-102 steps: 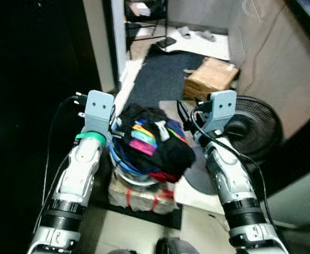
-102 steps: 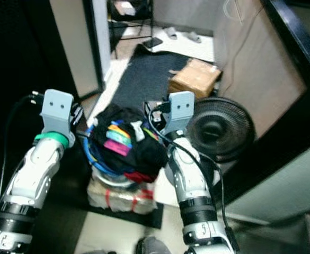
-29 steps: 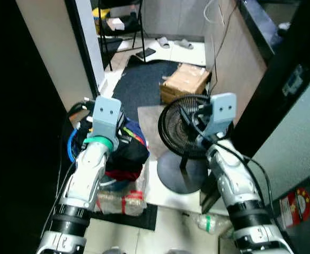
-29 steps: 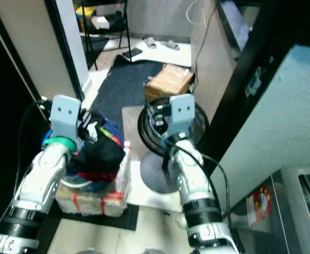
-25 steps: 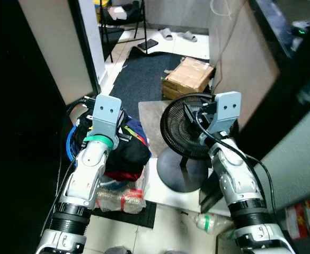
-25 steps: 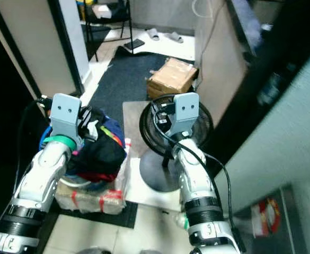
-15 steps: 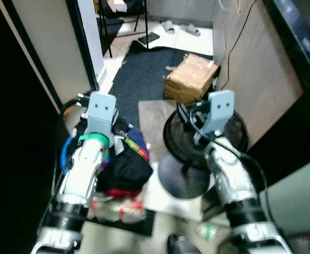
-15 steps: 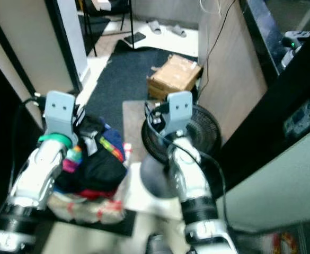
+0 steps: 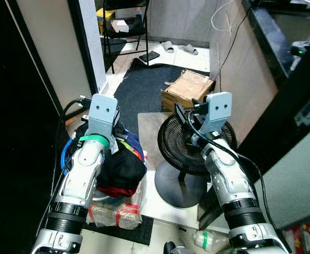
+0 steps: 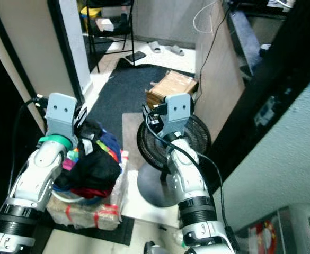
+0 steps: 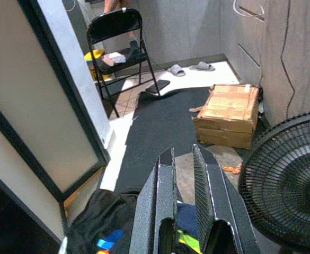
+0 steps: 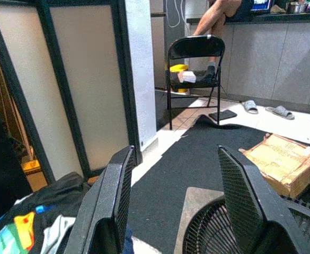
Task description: Clothes washing
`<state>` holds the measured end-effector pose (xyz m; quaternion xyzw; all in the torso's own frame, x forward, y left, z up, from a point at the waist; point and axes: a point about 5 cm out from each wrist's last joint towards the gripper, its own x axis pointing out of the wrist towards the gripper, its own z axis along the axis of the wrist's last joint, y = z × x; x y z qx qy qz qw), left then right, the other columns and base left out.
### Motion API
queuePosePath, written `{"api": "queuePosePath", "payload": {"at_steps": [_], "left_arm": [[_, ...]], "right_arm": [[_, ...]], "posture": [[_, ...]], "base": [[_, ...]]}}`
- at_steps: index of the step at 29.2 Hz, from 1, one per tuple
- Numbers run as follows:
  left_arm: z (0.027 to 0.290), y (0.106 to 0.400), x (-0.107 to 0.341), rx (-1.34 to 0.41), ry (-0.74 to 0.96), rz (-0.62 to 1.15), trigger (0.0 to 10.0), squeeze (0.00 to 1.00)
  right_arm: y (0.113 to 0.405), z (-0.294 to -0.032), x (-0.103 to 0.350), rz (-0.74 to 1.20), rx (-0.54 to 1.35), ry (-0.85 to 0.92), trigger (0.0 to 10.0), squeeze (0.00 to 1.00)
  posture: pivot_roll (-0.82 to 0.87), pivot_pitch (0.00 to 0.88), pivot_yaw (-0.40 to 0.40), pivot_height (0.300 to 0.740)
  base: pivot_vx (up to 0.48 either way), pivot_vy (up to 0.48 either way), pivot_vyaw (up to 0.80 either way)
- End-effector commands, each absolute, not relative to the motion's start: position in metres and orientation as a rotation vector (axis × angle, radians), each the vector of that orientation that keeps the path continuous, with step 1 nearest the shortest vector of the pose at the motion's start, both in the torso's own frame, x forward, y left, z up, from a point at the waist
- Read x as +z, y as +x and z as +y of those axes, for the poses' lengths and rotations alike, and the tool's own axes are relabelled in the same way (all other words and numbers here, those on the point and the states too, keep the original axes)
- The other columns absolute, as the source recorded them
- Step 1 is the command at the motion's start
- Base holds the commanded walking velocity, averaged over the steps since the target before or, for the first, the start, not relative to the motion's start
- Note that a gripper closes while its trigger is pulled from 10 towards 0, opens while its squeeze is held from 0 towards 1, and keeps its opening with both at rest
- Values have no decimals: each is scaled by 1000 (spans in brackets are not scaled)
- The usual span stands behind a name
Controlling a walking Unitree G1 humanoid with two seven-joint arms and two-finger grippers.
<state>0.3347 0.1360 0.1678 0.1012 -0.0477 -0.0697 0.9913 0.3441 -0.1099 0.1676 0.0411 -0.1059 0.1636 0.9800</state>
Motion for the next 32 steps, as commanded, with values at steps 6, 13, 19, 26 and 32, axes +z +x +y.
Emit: {"api": "queuePosePath", "payload": {"at_steps": [6,13,19,26,32], "left_arm": [[135,334,163,-148,218,-68,10000,0],[135,334,161,-150,222,-55,10000,0],[135,333,161,-150,221,-53,10000,0],[135,333,162,-149,217,-62,10000,0],[135,333,163,-146,211,-65,10000,0]], "right_arm": [[343,-105,163,-199,351,84,10000,0],[342,-103,161,-192,363,76,10000,0],[341,-103,161,-190,366,76,10000,0],[341,-103,161,-191,366,77,10000,0],[341,-102,161,-192,369,78,10000,0]], "posture": [[4,0,15,740],[4,1,16,740],[4,3,16,740],[6,7,17,740],[5,9,17,740]], "base": [[0,0,0],[0,0,0],[0,0,0],[0,0,0],[0,0,0]]}}
